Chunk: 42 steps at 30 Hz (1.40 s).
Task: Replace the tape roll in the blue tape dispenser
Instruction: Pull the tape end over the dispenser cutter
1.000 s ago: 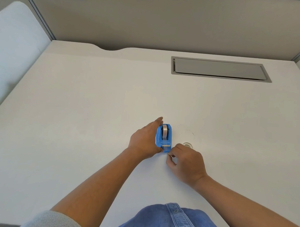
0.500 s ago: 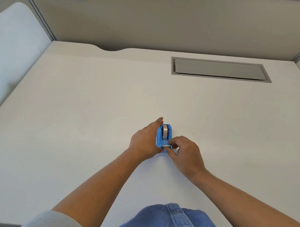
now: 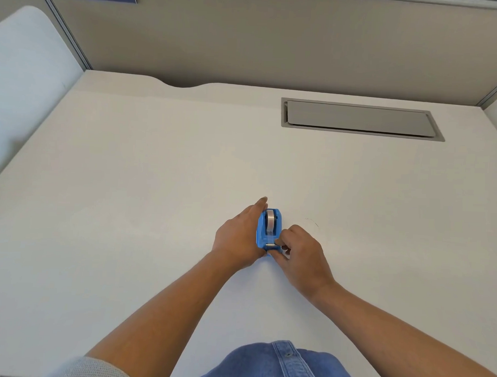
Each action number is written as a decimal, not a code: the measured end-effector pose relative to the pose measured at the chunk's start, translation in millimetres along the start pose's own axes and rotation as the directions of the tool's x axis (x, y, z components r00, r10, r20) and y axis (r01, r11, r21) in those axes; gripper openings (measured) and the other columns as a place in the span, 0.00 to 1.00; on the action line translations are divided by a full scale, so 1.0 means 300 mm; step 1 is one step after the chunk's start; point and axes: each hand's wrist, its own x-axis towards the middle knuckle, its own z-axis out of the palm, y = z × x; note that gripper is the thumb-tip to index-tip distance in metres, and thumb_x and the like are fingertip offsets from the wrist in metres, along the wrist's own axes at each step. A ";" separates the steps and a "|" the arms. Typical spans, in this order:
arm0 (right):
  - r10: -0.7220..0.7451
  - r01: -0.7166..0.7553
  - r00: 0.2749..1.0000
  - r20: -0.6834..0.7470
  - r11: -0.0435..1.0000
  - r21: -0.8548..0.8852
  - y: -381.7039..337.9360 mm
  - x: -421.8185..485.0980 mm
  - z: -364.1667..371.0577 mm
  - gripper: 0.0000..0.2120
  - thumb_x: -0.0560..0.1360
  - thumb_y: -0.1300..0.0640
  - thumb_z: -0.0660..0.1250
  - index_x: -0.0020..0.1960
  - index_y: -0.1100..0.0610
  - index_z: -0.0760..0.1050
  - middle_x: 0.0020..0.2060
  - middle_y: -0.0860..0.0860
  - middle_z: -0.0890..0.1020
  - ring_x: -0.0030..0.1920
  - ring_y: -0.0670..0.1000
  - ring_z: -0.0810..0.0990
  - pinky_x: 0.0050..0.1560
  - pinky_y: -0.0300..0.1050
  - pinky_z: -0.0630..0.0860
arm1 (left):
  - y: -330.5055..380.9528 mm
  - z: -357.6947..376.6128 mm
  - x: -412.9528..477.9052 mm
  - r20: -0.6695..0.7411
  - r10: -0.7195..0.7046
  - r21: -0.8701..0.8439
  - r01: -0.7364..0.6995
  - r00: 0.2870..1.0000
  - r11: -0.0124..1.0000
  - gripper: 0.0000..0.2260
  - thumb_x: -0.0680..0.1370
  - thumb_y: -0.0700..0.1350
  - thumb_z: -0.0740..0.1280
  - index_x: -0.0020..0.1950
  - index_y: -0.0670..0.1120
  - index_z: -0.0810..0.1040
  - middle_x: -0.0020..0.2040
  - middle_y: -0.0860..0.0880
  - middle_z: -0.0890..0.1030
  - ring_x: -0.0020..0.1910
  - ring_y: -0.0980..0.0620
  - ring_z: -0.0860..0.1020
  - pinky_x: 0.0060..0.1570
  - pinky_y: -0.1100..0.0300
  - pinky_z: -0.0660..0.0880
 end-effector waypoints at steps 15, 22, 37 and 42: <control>-0.006 0.006 1.000 0.012 1.000 0.003 0.014 -0.004 0.016 0.11 0.69 0.60 0.77 0.39 0.57 0.73 0.35 0.46 0.71 0.33 0.49 0.70 0.33 0.36 0.67 | 0.001 0.007 -0.006 -0.011 -0.005 0.019 0.006 1.000 1.000 0.47 0.68 0.53 0.78 0.78 0.56 0.52 0.74 0.57 0.70 0.64 0.50 0.75 0.56 0.54 0.75; 0.010 -0.011 0.999 0.050 0.999 0.030 0.037 -0.008 0.003 0.10 0.70 0.58 0.75 0.43 0.54 0.74 0.39 0.47 0.75 0.37 0.49 0.75 0.36 0.42 0.77 | -0.008 0.016 -0.009 -0.006 -0.010 -0.006 0.010 1.000 1.000 0.48 0.68 0.52 0.78 0.78 0.58 0.50 0.74 0.58 0.69 0.63 0.49 0.76 0.54 0.54 0.76; 0.090 -0.090 0.995 0.051 0.996 0.000 0.129 -0.135 0.016 0.16 0.74 0.55 0.70 0.62 0.53 0.75 0.52 0.46 0.78 0.52 0.47 0.78 0.52 0.42 0.77 | -0.077 0.114 -0.096 -0.105 -0.048 -0.164 0.031 0.993 0.986 0.44 0.73 0.52 0.75 0.79 0.57 0.49 0.74 0.54 0.70 0.62 0.57 0.75 0.53 0.67 0.68; 0.044 -0.040 0.998 0.038 0.994 -0.106 0.170 -0.106 0.020 0.17 0.74 0.54 0.70 0.62 0.54 0.77 0.58 0.49 0.80 0.60 0.51 0.77 0.60 0.43 0.71 | -0.085 0.105 -0.065 -0.075 -0.010 -0.132 0.000 0.997 0.991 0.41 0.74 0.51 0.73 0.79 0.59 0.49 0.74 0.57 0.70 0.66 0.56 0.73 0.57 0.67 0.65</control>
